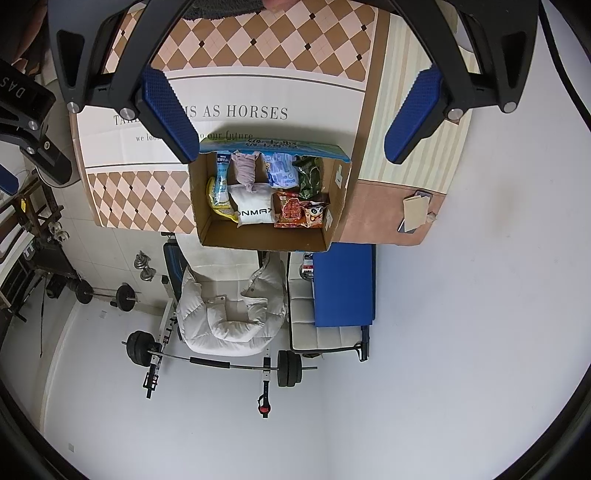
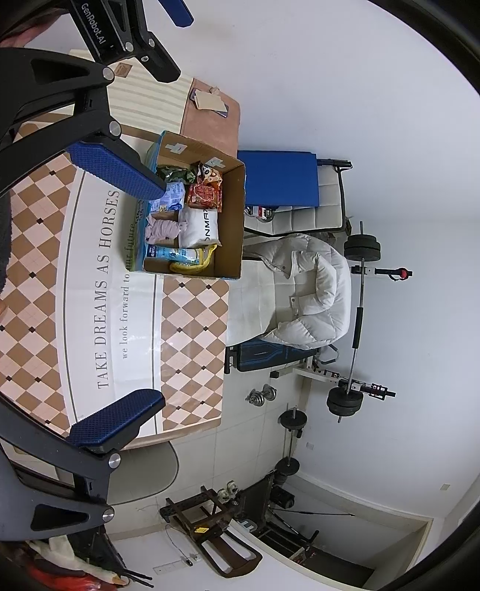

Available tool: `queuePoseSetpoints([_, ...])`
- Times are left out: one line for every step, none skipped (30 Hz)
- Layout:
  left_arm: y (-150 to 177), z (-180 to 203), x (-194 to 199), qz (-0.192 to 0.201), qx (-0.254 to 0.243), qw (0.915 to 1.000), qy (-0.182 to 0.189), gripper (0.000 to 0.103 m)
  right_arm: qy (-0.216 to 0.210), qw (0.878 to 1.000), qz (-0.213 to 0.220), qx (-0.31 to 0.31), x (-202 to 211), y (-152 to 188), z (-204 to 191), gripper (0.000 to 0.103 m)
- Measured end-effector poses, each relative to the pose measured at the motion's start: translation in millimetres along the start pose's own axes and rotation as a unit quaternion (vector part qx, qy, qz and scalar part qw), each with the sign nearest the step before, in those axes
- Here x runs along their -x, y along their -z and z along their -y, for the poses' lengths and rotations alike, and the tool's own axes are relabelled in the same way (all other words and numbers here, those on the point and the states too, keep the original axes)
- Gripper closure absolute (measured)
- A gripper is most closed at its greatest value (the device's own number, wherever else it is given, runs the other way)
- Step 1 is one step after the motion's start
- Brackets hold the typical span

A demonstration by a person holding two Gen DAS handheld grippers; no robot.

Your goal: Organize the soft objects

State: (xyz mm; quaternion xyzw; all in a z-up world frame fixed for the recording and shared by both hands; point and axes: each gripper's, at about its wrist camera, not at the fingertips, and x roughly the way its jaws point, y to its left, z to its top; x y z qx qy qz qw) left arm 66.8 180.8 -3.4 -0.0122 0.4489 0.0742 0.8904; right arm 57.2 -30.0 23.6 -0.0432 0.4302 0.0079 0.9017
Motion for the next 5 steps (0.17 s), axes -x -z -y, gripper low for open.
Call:
queuePoseSetpoints([0.2,-0.5,0.5,0.002,0.001,1.0000,-0.001,0.000,0.000,1.000,-0.001,0.000,0.9,-1.6,-0.8,0.000])
queuePoseSetpoints([-0.1,-0.2,0.8,0.003,0.000,1.0000,-0.001,0.000,-0.001,1.000,-0.001,0.000,1.7,-1.7,-1.2,0.000])
queuePoseSetpoints([0.1,-0.2,1.4,0.005,-0.001,1.0000,-0.002,0.000,0.000,1.000,0.000,0.000,2.0,-1.3,-1.2,0.000])
queuePoseSetpoints([1.1,-0.5,2.4,0.006,0.000,1.0000,-0.003,0.000,0.000,1.000,-0.001,0.000,2.1,-1.0,-1.2,0.000])
queuePoseSetpoints([1.3,-0.3,2.5,0.006,0.000,1.0000,-0.002,0.000,-0.001,1.000,-0.001,0.000,2.2,-1.1,-1.0,0.000])
